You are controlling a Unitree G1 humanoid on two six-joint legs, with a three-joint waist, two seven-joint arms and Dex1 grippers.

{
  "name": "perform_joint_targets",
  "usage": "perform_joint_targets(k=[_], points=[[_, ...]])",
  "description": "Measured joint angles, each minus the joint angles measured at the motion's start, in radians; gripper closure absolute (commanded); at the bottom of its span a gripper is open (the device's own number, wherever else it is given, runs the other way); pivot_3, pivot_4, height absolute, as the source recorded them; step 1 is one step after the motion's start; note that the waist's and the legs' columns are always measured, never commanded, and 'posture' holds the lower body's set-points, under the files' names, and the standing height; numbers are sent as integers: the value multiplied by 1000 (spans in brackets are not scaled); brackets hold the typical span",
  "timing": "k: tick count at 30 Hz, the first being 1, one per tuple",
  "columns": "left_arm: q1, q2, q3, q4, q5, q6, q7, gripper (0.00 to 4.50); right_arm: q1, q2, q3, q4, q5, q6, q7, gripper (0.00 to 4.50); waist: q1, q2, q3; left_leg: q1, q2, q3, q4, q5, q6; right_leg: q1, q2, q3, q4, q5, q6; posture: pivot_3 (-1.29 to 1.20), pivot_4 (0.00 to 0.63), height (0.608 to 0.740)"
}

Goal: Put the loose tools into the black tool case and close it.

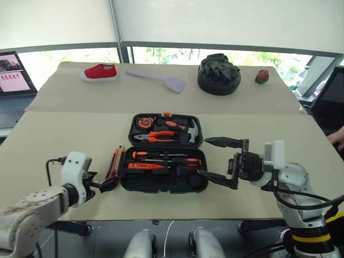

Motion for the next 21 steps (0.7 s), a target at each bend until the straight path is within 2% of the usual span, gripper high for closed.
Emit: perform_joint_targets(k=[9, 17, 21], points=[[-65, -60, -86, -3, 82, 13, 59, 33, 13, -1, 4, -20, -18, 0, -32, 0, 15, 3, -1, 3, -1, 0, 0, 1, -1, 3, -1, 1, 0, 0, 0, 0, 150, 740], [-205, -102, -172, 146, 196, -51, 66, 33, 14, -2, 20, -42, -18, 11, -49, 0, 25, 5, -3, 4, -1, 0, 0, 2, 0, 3, 0, 1, 1, 0, 0, 0, 150, 740], [-243, -93, -214, 204, 246, -100, 34, 1064, 16, -4, 23, -48, -19, 13, -61, 0, 27, 5, -3, 3, -2, 0, 1, 2, 0, 3, -1, 1, 1, 0, 0, 0, 150, 740]])
